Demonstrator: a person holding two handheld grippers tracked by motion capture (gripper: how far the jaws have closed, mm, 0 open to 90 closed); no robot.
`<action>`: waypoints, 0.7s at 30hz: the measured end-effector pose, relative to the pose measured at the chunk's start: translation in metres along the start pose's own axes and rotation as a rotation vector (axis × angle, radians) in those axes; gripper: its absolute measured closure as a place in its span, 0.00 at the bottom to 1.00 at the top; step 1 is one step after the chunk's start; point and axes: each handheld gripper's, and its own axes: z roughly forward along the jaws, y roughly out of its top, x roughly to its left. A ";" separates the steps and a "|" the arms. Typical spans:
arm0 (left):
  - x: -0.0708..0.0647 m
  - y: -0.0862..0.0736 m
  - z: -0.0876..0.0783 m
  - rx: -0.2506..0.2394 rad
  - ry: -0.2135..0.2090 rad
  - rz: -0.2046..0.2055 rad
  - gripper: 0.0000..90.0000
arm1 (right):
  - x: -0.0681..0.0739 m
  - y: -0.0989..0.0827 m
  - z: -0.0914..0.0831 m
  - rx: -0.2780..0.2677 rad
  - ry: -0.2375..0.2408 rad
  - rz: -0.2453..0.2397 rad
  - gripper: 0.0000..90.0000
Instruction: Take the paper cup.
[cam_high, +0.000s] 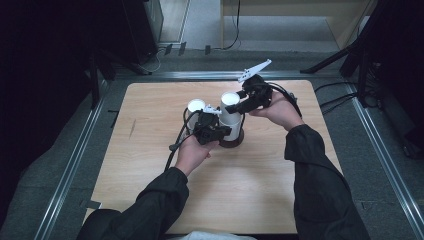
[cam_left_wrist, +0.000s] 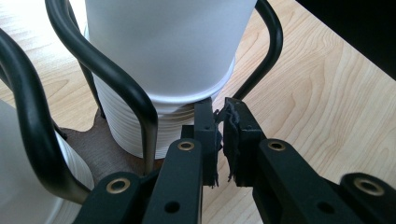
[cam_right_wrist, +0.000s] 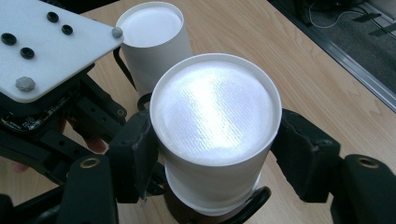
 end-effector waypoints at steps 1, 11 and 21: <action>0.000 0.000 0.000 -0.002 0.001 -0.001 0.93 | 0.001 0.002 -0.002 -0.001 -0.003 0.006 0.38; 0.001 -0.001 0.000 -0.004 -0.014 -0.002 0.92 | 0.005 0.015 -0.022 -0.020 -0.009 0.015 0.39; 0.000 -0.001 0.001 0.003 -0.015 0.004 0.90 | 0.015 0.034 -0.055 -0.045 -0.024 0.017 0.39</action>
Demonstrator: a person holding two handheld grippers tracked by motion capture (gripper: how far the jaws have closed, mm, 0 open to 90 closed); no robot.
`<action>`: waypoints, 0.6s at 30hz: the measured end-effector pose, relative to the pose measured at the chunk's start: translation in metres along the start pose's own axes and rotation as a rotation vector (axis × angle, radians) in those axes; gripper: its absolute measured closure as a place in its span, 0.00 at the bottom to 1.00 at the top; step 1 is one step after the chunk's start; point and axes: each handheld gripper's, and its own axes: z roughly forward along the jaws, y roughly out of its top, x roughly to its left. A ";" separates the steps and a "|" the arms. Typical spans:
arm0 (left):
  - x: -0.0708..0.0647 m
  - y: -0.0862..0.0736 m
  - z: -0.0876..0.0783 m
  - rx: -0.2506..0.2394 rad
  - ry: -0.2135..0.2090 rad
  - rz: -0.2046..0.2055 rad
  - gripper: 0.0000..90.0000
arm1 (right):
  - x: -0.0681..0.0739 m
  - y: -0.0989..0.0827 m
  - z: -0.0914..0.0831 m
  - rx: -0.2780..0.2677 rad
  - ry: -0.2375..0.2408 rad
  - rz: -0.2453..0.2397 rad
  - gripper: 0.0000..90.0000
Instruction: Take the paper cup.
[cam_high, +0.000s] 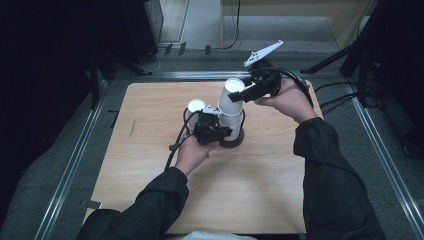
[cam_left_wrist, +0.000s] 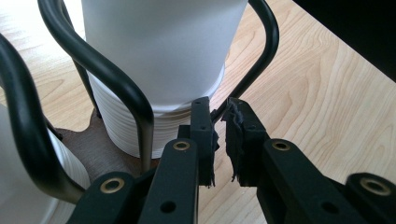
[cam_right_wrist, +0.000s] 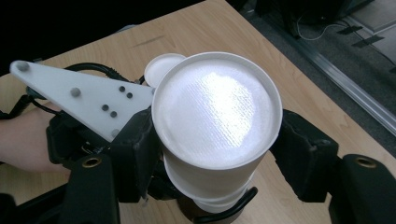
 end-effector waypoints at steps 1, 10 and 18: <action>0.000 0.000 0.000 0.005 0.001 0.003 0.90 | 0.001 0.001 -0.003 0.001 -0.001 0.011 0.39; 0.000 -0.002 0.000 0.034 0.003 0.019 0.87 | 0.004 0.002 -0.027 -0.009 -0.013 0.030 0.39; -0.005 -0.004 -0.013 0.043 -0.051 0.053 0.82 | 0.017 -0.008 -0.045 0.042 -0.003 0.031 0.39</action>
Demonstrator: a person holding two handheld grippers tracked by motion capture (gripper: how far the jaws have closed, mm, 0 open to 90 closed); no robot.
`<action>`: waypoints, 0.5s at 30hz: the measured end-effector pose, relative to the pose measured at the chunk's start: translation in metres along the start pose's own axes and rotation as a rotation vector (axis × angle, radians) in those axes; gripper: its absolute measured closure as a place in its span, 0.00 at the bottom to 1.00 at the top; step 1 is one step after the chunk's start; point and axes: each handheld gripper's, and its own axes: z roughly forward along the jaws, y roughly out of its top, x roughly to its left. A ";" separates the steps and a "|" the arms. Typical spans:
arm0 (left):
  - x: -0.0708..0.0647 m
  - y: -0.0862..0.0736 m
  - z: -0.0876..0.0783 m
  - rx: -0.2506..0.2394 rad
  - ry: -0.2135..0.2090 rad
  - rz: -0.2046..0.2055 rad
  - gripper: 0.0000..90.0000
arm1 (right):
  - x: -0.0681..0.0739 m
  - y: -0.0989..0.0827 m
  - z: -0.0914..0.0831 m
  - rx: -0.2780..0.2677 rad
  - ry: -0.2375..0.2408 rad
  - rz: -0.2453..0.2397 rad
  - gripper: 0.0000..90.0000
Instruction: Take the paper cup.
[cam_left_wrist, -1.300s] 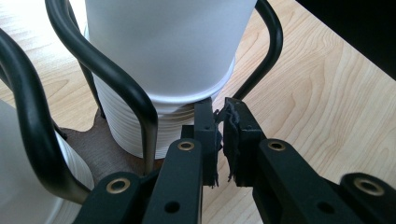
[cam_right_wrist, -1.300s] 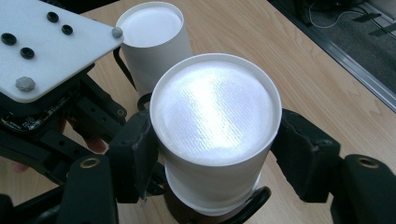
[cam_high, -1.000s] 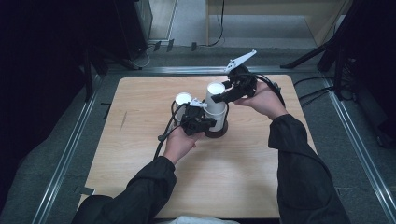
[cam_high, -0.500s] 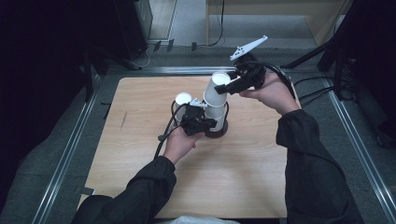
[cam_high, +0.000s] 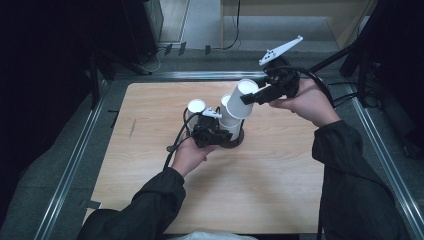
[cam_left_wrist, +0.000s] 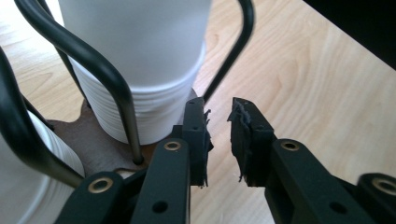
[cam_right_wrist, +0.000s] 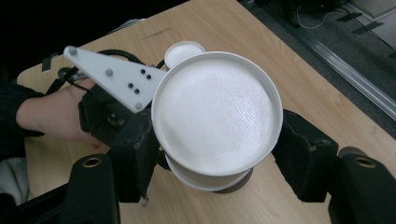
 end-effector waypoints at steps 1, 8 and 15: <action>0.000 0.000 -0.002 0.006 -0.005 0.007 0.80 | 0.002 -0.003 -0.001 -0.001 0.001 0.005 0.39; -0.001 -0.004 -0.016 0.006 -0.062 0.052 0.64 | 0.016 -0.023 -0.006 0.010 0.010 0.003 0.39; -0.001 -0.013 -0.024 0.023 -0.134 0.091 0.53 | 0.031 -0.043 -0.003 0.013 0.027 -0.020 0.39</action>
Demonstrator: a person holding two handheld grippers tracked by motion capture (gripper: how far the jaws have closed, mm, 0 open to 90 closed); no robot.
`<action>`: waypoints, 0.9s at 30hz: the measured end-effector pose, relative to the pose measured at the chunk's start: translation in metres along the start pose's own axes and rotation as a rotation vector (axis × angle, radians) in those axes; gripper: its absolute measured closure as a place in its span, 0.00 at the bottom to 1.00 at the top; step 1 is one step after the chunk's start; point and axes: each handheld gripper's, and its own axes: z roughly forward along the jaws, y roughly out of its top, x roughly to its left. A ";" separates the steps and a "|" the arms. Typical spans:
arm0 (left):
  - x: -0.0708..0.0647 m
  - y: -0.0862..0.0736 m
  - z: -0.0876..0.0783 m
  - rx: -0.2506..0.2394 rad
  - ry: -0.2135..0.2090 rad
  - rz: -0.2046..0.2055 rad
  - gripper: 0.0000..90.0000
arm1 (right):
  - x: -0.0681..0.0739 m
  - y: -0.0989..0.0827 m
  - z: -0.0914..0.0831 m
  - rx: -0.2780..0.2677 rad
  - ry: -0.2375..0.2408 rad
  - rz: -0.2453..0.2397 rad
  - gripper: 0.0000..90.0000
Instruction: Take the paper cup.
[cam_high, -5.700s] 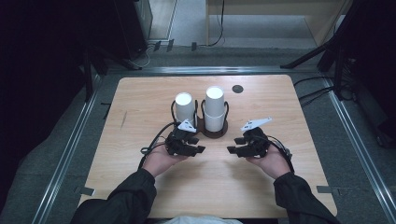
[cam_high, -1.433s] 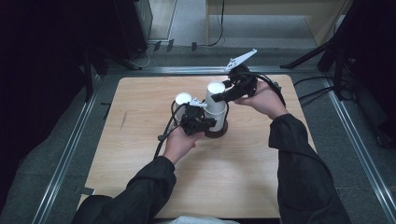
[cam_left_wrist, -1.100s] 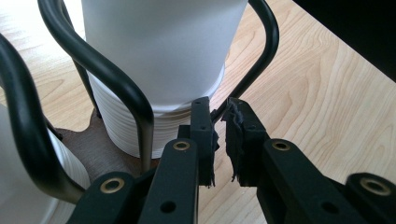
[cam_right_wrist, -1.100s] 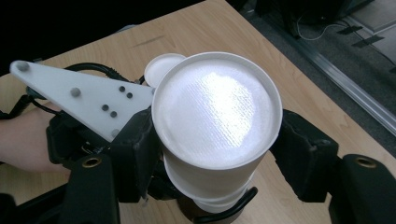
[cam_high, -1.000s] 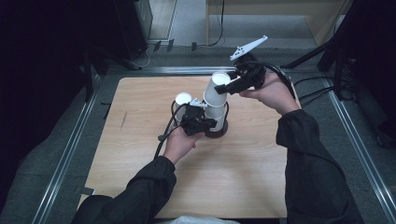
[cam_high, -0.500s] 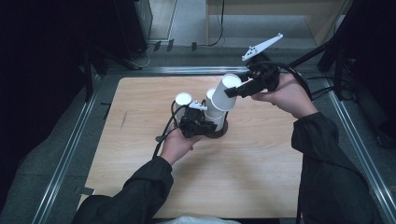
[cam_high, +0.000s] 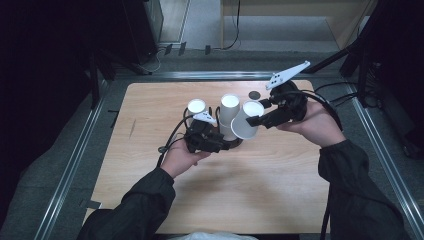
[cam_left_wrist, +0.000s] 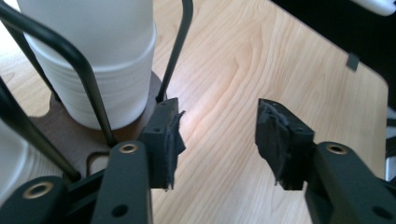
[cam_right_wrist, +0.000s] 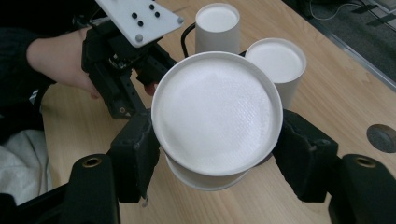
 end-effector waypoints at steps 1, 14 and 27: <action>0.001 -0.001 -0.001 0.000 -0.005 -0.003 0.52 | 0.001 -0.003 0.001 0.002 0.006 0.005 0.39; 0.004 -0.018 -0.023 -0.015 -0.083 0.088 0.38 | 0.017 -0.038 0.020 -0.007 0.052 0.007 0.39; 0.019 -0.033 -0.022 -0.001 -0.201 0.124 0.21 | 0.031 -0.074 0.051 -0.015 0.056 0.072 0.39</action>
